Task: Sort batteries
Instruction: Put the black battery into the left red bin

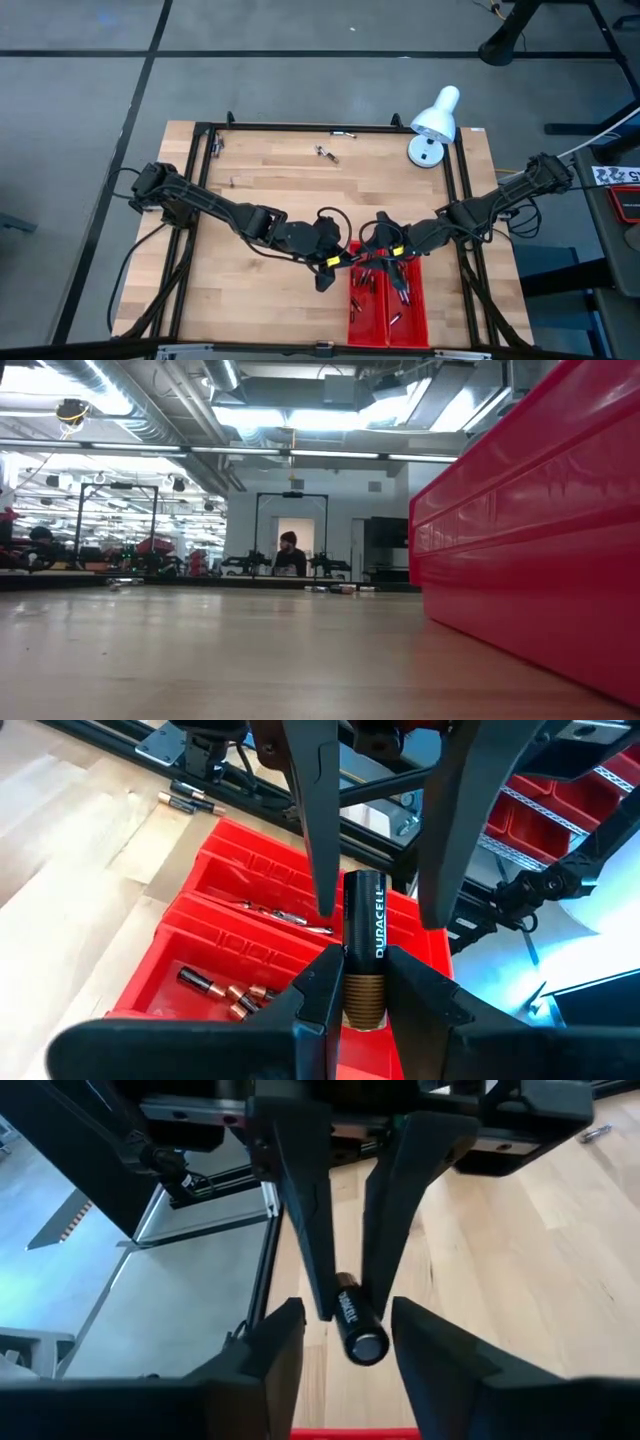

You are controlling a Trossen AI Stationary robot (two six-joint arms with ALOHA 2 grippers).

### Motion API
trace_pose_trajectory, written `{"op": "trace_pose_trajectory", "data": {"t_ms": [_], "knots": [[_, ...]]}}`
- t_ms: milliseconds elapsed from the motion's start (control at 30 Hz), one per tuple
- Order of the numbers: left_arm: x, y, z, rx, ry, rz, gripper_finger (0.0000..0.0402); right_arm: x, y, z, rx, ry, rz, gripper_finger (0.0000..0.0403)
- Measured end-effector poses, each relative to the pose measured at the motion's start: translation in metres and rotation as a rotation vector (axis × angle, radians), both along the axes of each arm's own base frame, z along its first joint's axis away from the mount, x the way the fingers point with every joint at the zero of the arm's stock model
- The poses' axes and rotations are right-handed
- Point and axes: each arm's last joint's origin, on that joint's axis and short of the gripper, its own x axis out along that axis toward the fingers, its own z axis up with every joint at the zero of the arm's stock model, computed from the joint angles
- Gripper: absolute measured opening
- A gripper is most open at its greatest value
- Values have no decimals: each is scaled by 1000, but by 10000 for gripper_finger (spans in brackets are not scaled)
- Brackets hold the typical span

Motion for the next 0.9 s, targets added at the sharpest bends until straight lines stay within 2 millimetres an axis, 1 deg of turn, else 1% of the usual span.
{"op": "trace_pose_trajectory", "data": {"t_ms": [233, 533, 667, 767, 900], "knots": [[1, 3, 0, 3, -1, 5, 60, 0, -1, 0, -5, 3, -8, 115], [2, 4, 0, 15, -5, 0, 60, 0, -1, -1, -13, 4, -21, 49], [2, 6, 0, 20, -4, 3, 61, 0, -1, -1, -17, 7, -26, 49], [2, 6, 0, 80, -11, -25, 67, 0, -1, -1, -17, 7, -28, 49], [1, 6, -1, 144, 5, -45, 106, -1, -2, -2, -23, 19, -28, 50]]}}
